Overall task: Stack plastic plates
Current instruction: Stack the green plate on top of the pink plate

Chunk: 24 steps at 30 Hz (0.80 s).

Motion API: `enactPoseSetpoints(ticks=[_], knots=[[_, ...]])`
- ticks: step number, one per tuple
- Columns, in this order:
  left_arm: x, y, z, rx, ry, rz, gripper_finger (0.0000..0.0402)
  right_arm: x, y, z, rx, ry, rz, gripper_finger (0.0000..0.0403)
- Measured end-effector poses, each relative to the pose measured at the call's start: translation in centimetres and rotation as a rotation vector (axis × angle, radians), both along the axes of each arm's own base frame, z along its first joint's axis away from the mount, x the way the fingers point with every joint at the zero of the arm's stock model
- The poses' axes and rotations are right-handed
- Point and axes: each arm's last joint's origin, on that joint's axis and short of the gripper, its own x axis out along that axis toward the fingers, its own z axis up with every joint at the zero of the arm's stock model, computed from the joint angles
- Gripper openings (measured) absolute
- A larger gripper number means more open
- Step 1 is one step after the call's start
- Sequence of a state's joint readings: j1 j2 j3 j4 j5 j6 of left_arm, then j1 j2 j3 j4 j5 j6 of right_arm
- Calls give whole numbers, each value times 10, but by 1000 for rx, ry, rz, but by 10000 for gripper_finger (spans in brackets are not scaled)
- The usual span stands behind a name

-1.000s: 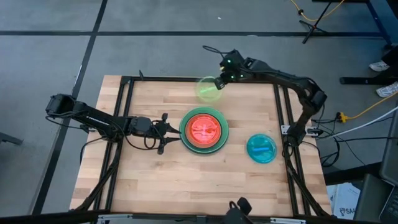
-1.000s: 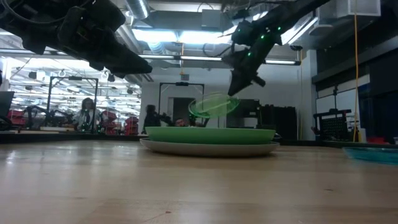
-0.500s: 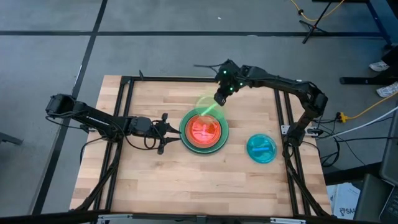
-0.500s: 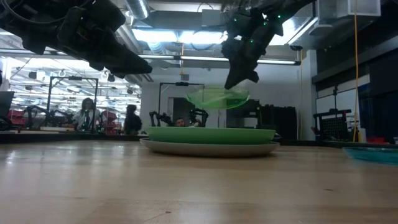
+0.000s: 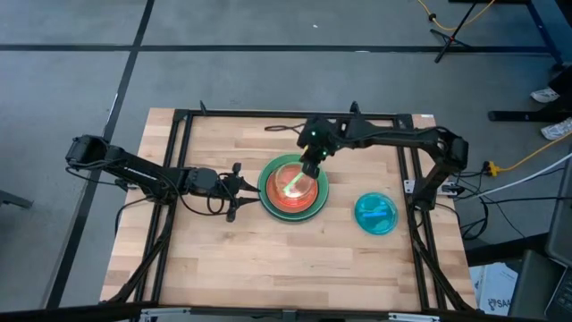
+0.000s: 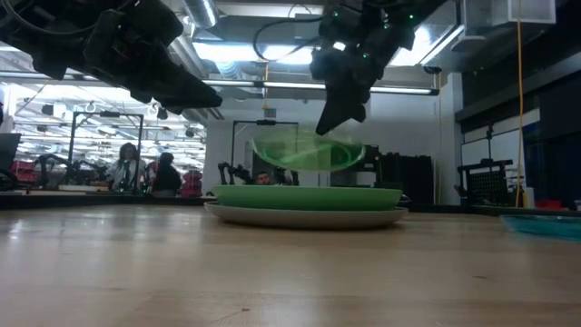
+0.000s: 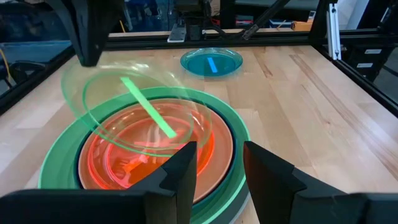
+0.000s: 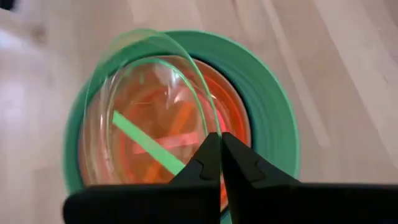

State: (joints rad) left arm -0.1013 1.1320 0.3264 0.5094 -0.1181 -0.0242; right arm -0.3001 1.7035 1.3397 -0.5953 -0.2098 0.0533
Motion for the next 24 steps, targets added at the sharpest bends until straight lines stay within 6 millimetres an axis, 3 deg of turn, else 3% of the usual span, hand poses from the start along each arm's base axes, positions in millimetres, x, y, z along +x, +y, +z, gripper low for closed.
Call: enactPoseSetpoints(ticks=[5,24], knots=[[0,0,0,0,0,0,124,0,5,-13,-62,14,-24,1],[0,0,0,-1,-1,0,124,-7,9,-47,-7,-9,-21,12]])
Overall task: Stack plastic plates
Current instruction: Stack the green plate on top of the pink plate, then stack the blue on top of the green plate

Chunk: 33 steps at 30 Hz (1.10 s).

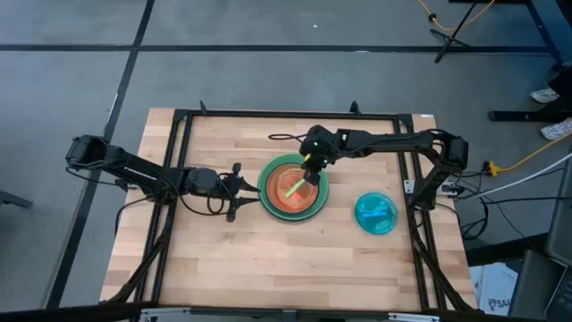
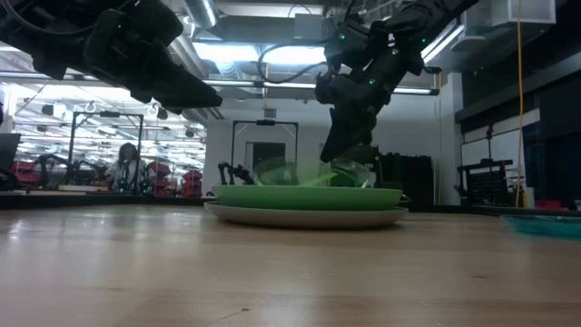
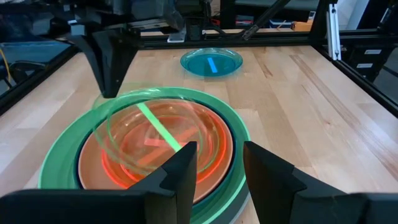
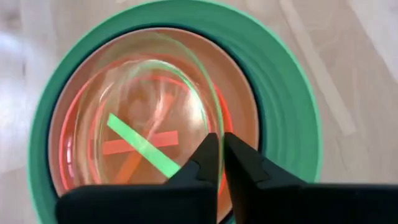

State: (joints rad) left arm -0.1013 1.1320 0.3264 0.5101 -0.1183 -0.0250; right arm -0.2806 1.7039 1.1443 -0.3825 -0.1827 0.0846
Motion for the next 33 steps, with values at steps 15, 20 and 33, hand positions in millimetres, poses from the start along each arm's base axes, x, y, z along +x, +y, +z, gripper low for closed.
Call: enactPoseSetpoints(ticks=[15,20,33], knots=[[0,0,1,-11,-9,2,124,-33,16,52,5,149,22,146],[0,0,0,-25,-5,7,124,-59,39,64,10,142,84,141],[1,0,2,-27,-20,7,124,-113,54,10,111,222,-44,133]])
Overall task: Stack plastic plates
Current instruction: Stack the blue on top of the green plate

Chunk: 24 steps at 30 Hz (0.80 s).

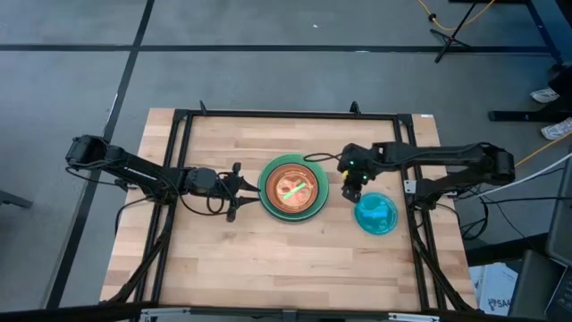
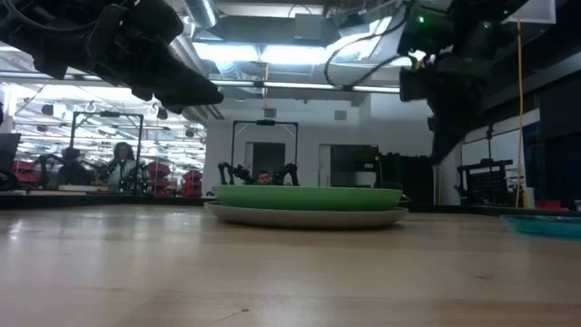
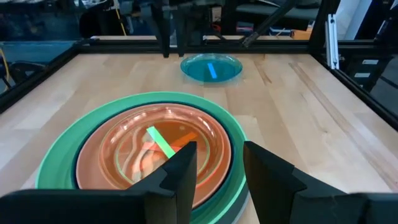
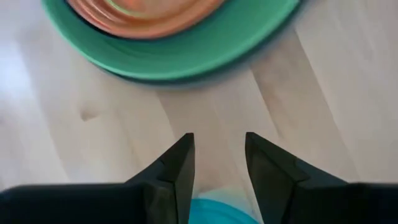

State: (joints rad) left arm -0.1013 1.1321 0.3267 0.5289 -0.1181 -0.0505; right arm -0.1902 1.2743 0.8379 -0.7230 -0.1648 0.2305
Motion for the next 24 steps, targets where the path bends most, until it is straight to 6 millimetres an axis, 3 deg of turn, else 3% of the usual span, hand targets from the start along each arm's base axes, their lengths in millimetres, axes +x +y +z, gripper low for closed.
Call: enactPoseSetpoints(ticks=[6,16,19,24], knots=[[0,0,1,0,-7,4,124,-6,-1,-12,-26,62,-74,133],[0,0,1,-24,-8,14,124,-5,1,-13,32,61,-217,133],[0,0,1,-24,-8,14,124,-3,10,-12,43,62,-233,133],[0,0,1,-24,-8,14,124,0,43,-12,70,63,-252,133]])
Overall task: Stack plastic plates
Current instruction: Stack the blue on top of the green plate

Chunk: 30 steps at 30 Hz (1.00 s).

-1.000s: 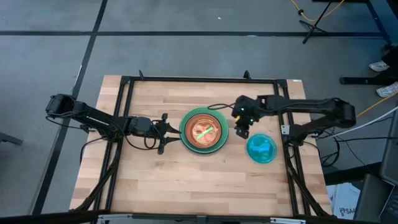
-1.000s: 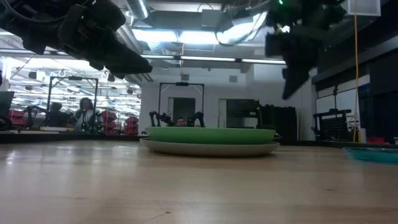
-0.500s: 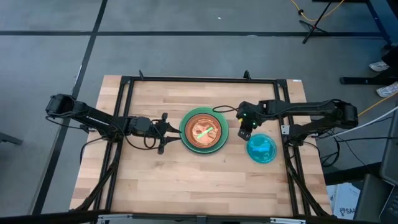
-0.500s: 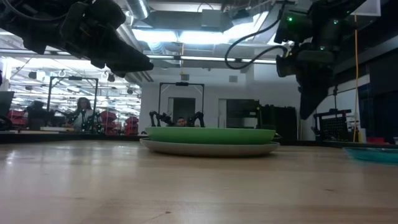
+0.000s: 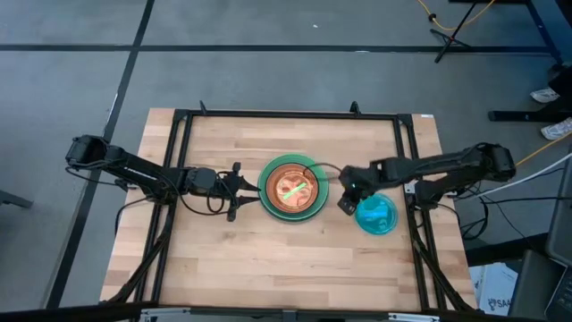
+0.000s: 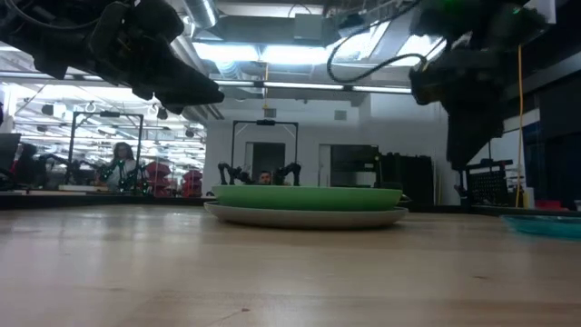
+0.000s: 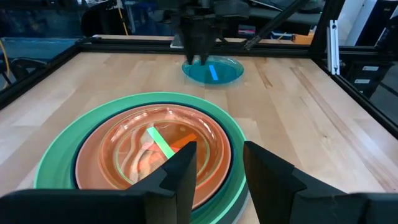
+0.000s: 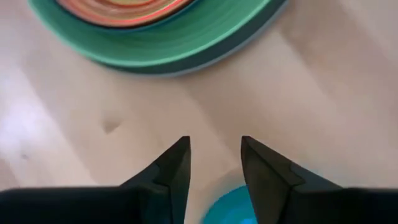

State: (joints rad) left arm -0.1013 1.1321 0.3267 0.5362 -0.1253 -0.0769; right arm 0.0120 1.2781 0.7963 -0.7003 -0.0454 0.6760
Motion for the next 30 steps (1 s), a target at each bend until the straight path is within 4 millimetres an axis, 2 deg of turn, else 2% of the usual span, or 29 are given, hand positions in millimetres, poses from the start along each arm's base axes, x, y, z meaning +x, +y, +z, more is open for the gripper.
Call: enactPoseSetpoints(ticks=[4,7,14,20,25,30], knots=[[0,0,0,0,0,0,124,4,27,3,69,-49,-57,133],[0,0,0,3,0,11,124,11,45,14,84,-91,-41,133],[0,1,0,4,0,14,124,30,74,31,-38,-83,-45,133],[0,1,0,4,0,15,124,43,94,11,-167,111,-34,133],[0,1,0,5,1,15,124,37,95,-12,-222,338,-115,133],[0,1,0,5,5,15,124,38,95,-27,-251,424,-180,133]])
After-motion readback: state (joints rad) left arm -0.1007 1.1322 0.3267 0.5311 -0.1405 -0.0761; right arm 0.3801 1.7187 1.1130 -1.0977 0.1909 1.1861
